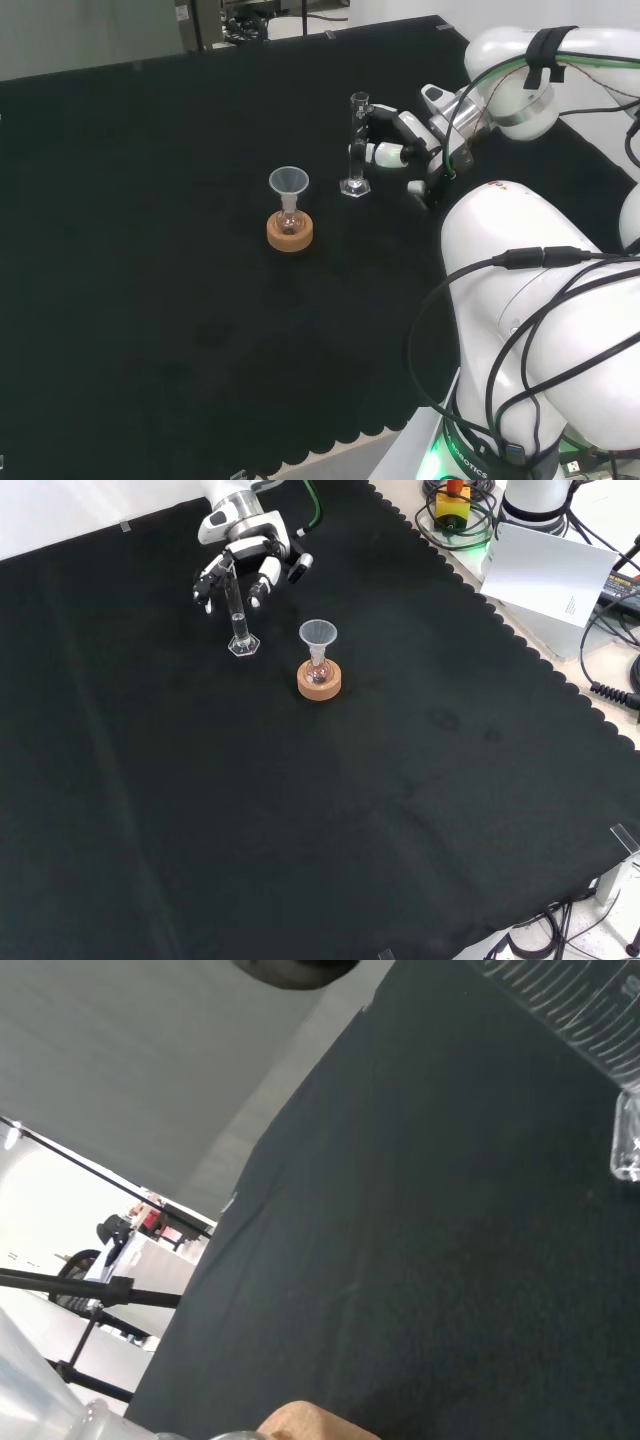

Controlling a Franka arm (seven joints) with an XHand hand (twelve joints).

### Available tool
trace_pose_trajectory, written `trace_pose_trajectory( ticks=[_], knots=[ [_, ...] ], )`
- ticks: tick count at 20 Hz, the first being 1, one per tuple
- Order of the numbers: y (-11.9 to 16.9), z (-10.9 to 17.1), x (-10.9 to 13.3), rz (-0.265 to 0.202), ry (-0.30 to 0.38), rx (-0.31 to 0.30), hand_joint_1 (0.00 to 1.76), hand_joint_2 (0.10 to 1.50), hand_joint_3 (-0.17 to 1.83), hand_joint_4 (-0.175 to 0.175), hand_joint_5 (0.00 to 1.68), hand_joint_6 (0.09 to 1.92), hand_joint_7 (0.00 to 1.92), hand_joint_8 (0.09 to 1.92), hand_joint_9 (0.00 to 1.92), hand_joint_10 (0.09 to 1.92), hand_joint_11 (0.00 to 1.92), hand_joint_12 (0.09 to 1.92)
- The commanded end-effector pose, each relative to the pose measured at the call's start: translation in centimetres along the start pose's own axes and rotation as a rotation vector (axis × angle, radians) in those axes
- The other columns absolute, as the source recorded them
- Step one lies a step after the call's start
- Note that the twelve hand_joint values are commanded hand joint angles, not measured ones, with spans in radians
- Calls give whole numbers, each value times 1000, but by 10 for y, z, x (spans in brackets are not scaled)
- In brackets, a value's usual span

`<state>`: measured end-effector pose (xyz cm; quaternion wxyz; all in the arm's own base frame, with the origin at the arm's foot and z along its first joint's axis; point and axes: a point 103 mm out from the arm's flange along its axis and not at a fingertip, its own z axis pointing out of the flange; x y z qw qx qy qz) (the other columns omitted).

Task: Pick up the graduated cylinder.

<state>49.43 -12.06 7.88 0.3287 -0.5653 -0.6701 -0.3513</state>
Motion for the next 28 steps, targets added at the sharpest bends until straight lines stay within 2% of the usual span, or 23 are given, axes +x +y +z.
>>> trace_pose_trajectory(
  ticks=[1, 9, 28],
  knots=[
    [1, 1, 0, 4, 21, -10, 1028, 976, -175, -9, 493, 87, 459, 609, 615, 553, 330, 1317],
    [2, 1, -2, 13, 47, -16, 1037, 984, -175, -1, 501, 87, 516, 594, 652, 537, 366, 1307],
    [6, 12, -3, 1, 87, -12, 1094, 1021, -175, 16, 604, 100, 488, 591, 734, 508, 482, 1250]
  ],
)
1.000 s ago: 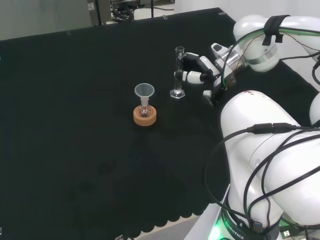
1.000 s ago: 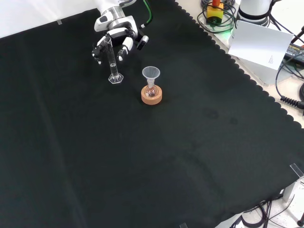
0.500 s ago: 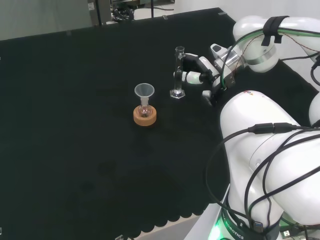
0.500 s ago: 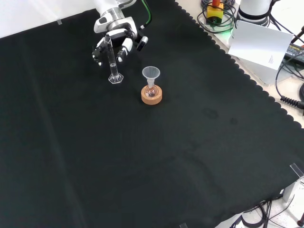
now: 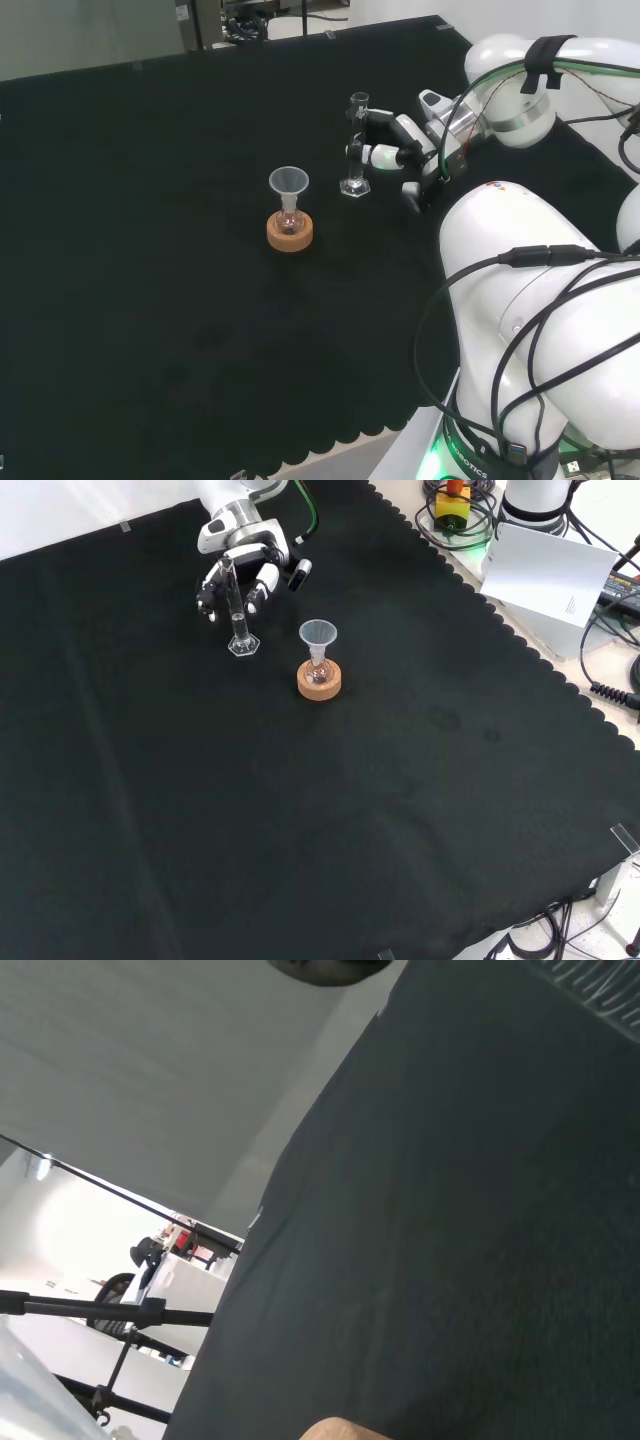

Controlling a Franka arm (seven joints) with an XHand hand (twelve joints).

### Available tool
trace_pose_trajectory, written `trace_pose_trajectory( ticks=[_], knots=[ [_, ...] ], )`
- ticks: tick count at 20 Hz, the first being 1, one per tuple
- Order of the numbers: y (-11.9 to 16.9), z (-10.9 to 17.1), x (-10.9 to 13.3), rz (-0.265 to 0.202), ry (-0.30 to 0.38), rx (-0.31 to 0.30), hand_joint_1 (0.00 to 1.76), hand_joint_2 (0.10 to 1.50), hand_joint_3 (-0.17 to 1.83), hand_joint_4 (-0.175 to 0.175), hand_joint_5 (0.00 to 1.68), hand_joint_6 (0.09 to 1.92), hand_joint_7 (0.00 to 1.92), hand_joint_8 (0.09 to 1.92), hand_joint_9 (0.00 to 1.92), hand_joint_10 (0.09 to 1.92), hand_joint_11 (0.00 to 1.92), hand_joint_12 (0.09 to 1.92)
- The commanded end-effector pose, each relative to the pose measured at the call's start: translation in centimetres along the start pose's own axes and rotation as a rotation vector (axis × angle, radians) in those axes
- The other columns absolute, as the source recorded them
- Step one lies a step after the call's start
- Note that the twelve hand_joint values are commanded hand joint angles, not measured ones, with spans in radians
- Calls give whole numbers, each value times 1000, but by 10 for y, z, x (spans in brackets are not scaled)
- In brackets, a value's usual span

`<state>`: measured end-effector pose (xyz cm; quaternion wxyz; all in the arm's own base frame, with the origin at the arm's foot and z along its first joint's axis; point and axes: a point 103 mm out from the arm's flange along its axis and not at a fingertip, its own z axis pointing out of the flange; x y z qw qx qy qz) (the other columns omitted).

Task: Pick up the graduated cylinder.

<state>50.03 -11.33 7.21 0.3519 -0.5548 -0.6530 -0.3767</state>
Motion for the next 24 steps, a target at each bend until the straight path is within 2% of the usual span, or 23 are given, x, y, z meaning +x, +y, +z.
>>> trace_pose_trajectory(
  ticks=[1, 12, 24],
  knots=[
    [0, 3, -1, -3, 11, -1, 1098, 1023, -175, 14, 604, 107, 500, 593, 755, 495, 512, 1228],
    [1, 2, 0, -13, 24, -9, 1107, 1044, -175, 9, 618, 192, 544, 584, 852, 419, 631, 1141],
    [-1, 3, 0, -34, 61, -19, 1099, 1065, -175, 2, 574, 390, 551, 581, 917, 333, 709, 1087]
  ],
)
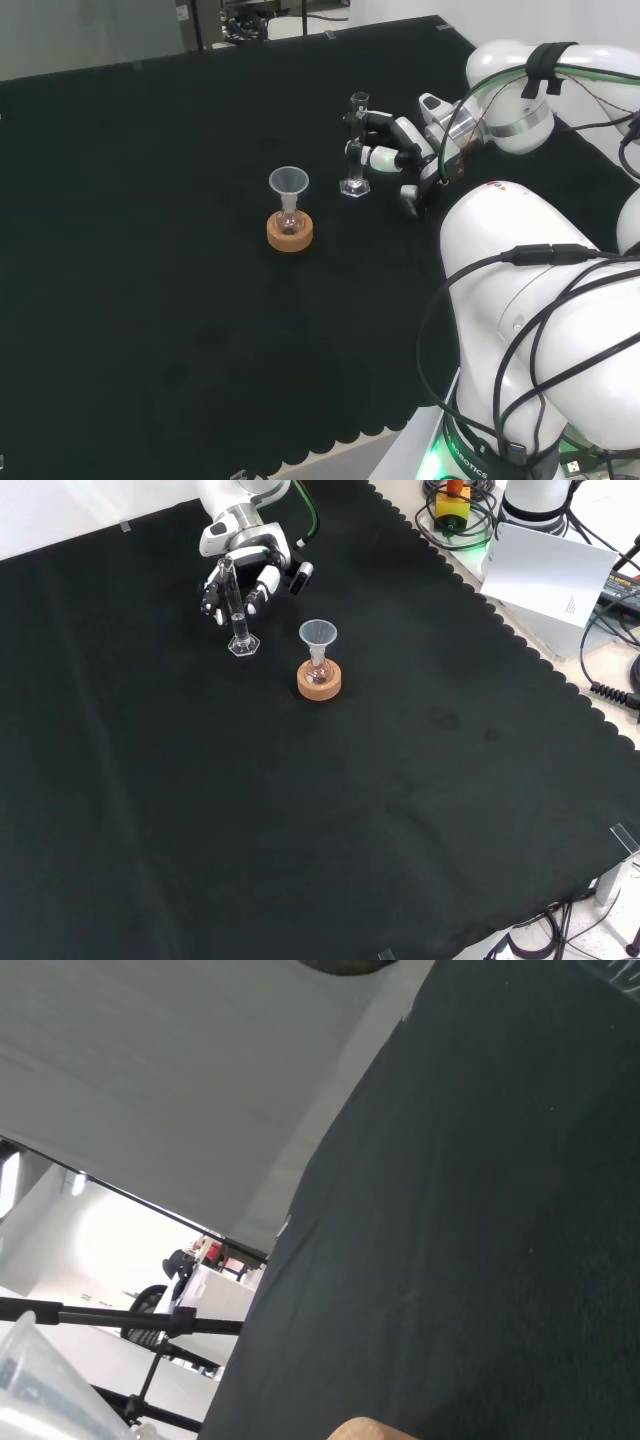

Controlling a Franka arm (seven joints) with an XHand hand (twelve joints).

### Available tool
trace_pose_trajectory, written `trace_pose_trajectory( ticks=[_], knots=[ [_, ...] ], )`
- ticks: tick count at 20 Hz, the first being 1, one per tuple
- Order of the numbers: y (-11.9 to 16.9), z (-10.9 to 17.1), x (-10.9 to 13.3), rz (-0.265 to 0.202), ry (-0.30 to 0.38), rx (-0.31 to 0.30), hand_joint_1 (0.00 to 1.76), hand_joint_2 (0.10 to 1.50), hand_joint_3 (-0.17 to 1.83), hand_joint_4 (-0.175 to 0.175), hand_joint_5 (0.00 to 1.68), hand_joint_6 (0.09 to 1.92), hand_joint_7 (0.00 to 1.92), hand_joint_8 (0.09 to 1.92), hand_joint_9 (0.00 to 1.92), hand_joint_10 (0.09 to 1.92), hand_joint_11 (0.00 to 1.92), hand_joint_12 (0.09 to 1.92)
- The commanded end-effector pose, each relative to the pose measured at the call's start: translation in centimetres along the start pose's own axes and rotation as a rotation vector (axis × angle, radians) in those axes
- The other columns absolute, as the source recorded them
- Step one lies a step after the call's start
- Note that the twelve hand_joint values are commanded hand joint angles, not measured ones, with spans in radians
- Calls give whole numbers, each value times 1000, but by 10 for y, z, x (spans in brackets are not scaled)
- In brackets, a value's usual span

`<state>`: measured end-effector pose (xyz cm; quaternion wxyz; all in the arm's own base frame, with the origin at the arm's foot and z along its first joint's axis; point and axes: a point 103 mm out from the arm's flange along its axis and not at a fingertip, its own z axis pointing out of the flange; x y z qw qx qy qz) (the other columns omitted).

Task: Pick up the graduated cylinder.

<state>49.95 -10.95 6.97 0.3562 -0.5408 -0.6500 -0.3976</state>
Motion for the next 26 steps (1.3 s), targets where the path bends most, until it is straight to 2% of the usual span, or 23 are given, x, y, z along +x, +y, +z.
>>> trace_pose_trajectory(
  ticks=[1, 26],
  knots=[
    [-1, -2, 1, -8, 24, -7, 1100, 1071, -175, 0, 573, 406, 551, 581, 921, 329, 717, 1082],
    [0, -1, 0, -4, 29, -3, 1108, 1110, -175, -10, 543, 517, 597, 598, 984, 302, 804, 1040]
  ],
)
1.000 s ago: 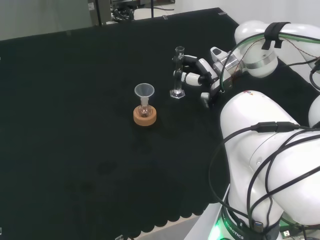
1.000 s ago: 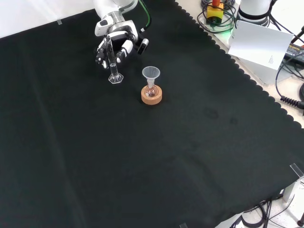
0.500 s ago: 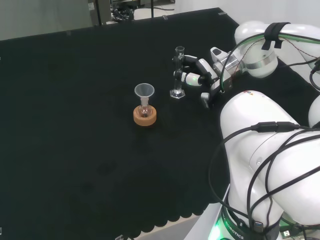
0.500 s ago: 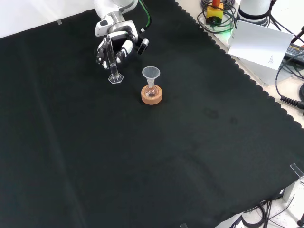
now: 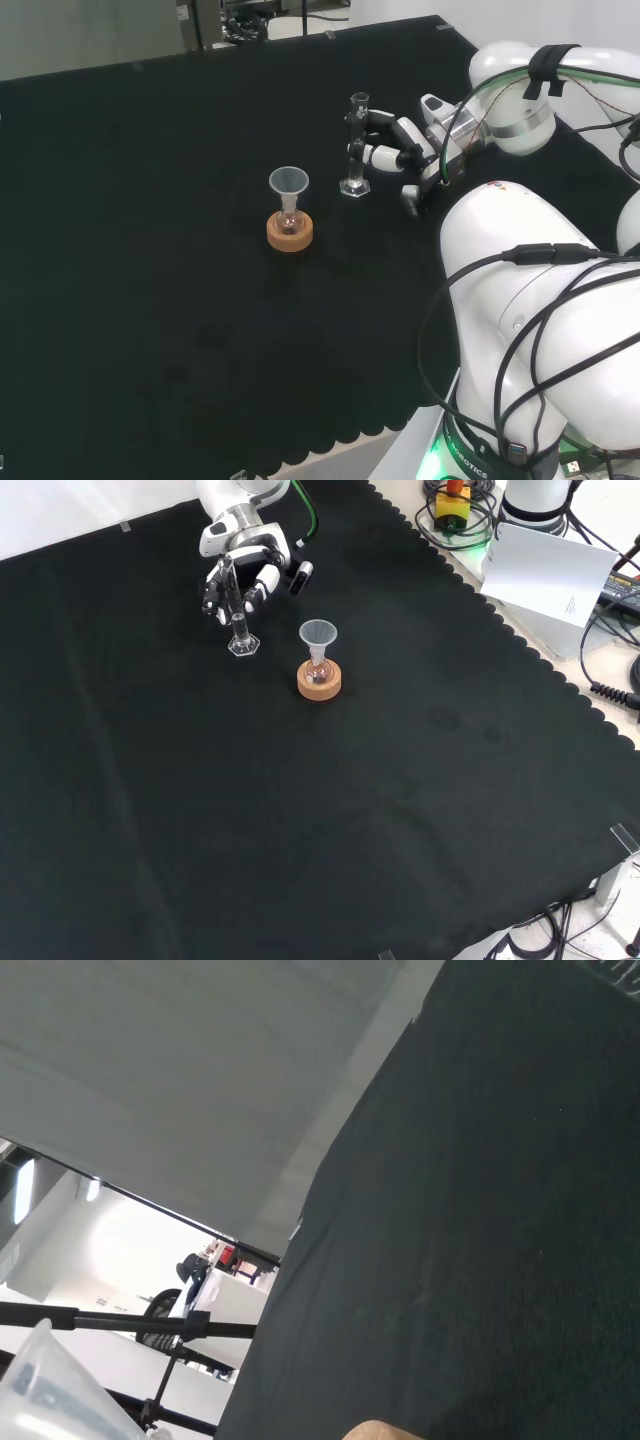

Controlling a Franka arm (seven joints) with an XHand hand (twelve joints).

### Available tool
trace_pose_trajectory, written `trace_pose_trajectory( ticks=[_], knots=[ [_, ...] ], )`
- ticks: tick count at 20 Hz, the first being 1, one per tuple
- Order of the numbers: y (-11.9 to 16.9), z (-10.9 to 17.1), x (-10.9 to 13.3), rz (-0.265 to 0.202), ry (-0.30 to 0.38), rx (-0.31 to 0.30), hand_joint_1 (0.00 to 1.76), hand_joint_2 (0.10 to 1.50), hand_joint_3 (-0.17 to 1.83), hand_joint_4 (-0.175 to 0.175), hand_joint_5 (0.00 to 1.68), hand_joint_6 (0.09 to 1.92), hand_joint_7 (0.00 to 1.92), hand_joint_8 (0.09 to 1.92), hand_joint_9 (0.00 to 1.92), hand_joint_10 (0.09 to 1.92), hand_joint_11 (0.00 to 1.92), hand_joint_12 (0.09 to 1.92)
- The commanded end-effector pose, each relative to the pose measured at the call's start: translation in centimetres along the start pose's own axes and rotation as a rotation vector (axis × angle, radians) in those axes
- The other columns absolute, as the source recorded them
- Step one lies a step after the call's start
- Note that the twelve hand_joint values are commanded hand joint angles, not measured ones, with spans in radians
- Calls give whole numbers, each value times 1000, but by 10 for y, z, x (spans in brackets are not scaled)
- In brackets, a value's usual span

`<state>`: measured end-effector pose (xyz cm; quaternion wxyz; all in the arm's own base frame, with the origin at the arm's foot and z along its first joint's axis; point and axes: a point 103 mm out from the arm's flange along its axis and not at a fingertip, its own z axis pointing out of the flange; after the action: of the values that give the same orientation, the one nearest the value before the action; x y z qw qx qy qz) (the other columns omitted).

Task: Pick up the graduated cylinder.

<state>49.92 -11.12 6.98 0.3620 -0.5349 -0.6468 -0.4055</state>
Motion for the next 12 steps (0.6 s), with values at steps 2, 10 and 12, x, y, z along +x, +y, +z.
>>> trace_pose_trajectory(
  ticks=[2, 10, 12],
  knots=[
    [0, -1, 1, 1, 8, 0, 1112, 1113, -175, -10, 544, 521, 601, 599, 990, 302, 812, 1040],
    [1, 2, 0, 1, 7, 10, 1120, 1122, -175, -11, 540, 550, 616, 597, 1011, 288, 839, 1019],
    [1, 2, 0, 1, 5, 13, 1122, 1125, -175, -11, 545, 555, 621, 598, 1014, 287, 844, 1018]
  ],
)
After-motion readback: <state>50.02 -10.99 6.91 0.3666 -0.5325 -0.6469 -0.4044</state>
